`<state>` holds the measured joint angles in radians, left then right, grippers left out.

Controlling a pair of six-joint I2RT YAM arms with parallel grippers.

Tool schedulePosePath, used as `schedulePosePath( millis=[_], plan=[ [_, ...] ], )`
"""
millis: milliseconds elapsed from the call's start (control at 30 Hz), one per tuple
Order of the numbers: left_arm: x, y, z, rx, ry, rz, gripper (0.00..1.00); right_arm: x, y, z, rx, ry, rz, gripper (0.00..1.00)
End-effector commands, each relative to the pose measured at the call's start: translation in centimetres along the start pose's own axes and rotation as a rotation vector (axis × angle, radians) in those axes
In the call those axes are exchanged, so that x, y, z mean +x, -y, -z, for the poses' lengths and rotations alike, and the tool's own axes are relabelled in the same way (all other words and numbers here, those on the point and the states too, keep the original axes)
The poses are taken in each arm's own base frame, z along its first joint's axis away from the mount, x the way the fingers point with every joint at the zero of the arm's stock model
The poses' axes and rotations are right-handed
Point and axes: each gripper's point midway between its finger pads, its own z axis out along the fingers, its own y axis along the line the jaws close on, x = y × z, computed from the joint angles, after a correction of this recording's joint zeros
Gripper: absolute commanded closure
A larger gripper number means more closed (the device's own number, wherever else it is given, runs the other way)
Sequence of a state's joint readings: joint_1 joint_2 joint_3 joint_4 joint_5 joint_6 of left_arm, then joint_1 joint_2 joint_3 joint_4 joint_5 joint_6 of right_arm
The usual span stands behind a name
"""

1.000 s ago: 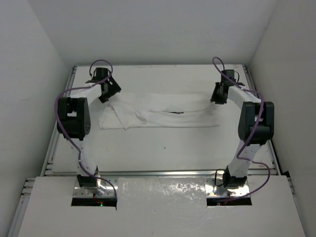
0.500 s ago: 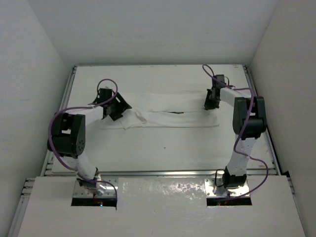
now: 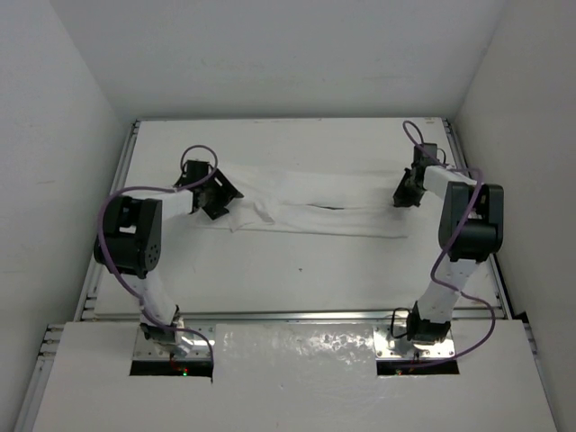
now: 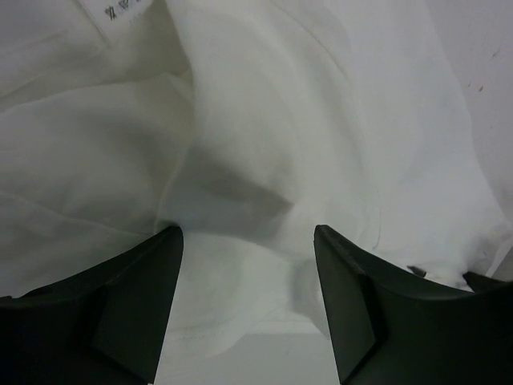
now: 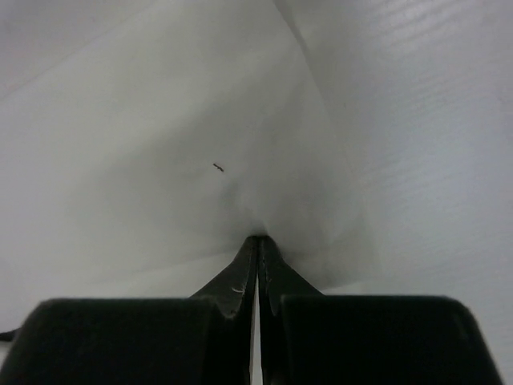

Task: Fold and stack the t-shirts
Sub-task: Rotate the tshirt 90 degrees

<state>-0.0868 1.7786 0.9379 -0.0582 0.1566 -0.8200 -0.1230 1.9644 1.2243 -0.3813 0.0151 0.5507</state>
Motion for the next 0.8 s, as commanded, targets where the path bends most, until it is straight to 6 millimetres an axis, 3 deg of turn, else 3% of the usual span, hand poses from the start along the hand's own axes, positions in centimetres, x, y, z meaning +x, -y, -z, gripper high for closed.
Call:
schedulePosePath(
  millis=[0, 67, 100, 133, 167, 200, 233, 267, 300, 333, 367, 400, 433, 500, 533, 633, 667, 733, 767],
  plan=[
    [-2.1, -0.6, -2.1, -0.091, 0.032, -0.06, 0.35, 0.8, 0.5, 1.3, -0.006, -0.001, -0.031, 1.0],
    [-2.3, -1.2, -3.7, -0.144, -0.008, -0.117, 0.36, 3.4, 0.3, 1.7, -0.03, -0.043, -0.036, 1.0],
    [-4.3, 1.2, -4.0, -0.114, 0.021, -0.133, 0.37, 4.4, -0.1, 1.8, -0.056, -0.05, -0.036, 1.0],
    [-4.7, 0.4, -5.0, -0.162, 0.021, -0.133, 0.38, 6.9, -0.2, 1.6, -0.081, -0.084, -0.038, 1.0],
    [-5.2, 0.3, -5.4, -0.173, 0.02, -0.15, 0.38, 7.9, -0.6, 1.9, -0.118, -0.095, -0.048, 1.0],
    [-6.9, 2.3, -5.5, -0.143, 0.053, -0.162, 0.38, 8.5, -1.8, 2.7, -0.161, -0.091, -0.038, 1.0],
    [-6.5, 1.0, -6.7, -0.198, 0.009, -0.173, 0.38, 10.5, -1.9, 2.8, -0.168, -0.122, -0.029, 1.0],
    [-6.9, 1.2, -7.3, -0.209, -0.005, -0.19, 0.38, 11.5, -3.0, 3.3, -0.214, -0.139, -0.007, 1.0],
    [-8.3, 3.2, -8.7, -0.177, -0.002, -0.213, 0.38, 12.9, -4.9, 4.2, -0.261, -0.149, 0.043, 1.0],
    [-8.0, 3.1, -9.0, -0.205, -0.052, -0.248, 0.36, 15.1, -4.9, 4.2, -0.277, -0.186, 0.052, 1.0],
    [-8.1, 3.6, -9.6, -0.205, -0.072, -0.272, 0.35, 16.7, -6.2, 4.9, -0.34, -0.233, 0.048, 1.0],
    [-7.0, 3.3, -11.3, -0.209, -0.122, -0.294, 0.34, 17.5, -7.9, 5.7, -0.409, -0.228, 0.069, 1.0],
    [-8.1, 5.5, -11.0, -0.18, -0.109, -0.339, 0.32, 20.3, -7.5, 5.9, -0.425, -0.28, 0.06, 1.0],
    [-7.4, 6.4, -12.1, -0.161, -0.134, -0.378, 0.3, 22.8, -10.0, 7.8, -0.508, -0.273, 0.088, 1.0],
    [-7.9, 7.5, -12.0, -0.132, -0.12, -0.404, 0.3, 24.9, -9.0, 8.0, -0.474, -0.304, 0.053, 1.0],
    [-7.9, 9.2, -12.0, -0.079, -0.106, -0.445, 0.3, 27.5, -9.6, 9.5, -0.505, -0.225, 0.056, 1.0],
    [-7.1, 10.4, -11.8, -0.033, -0.12, -0.463, 0.3, 28.9, -9.4, 9.6, -0.495, -0.218, 0.016, 1.0],
    [-6.4, 11.8, -11.7, 0.004, -0.124, -0.511, 0.3, 29.7, -10.9, 11.4, -0.571, -0.211, -0.037, 1.0],
    [-4.9, 13.4, -11.5, 0.054, -0.144, -0.554, 0.3, 31.7, -11.5, 12.3, -0.592, -0.23, 0.014, 0.99]
  ],
)
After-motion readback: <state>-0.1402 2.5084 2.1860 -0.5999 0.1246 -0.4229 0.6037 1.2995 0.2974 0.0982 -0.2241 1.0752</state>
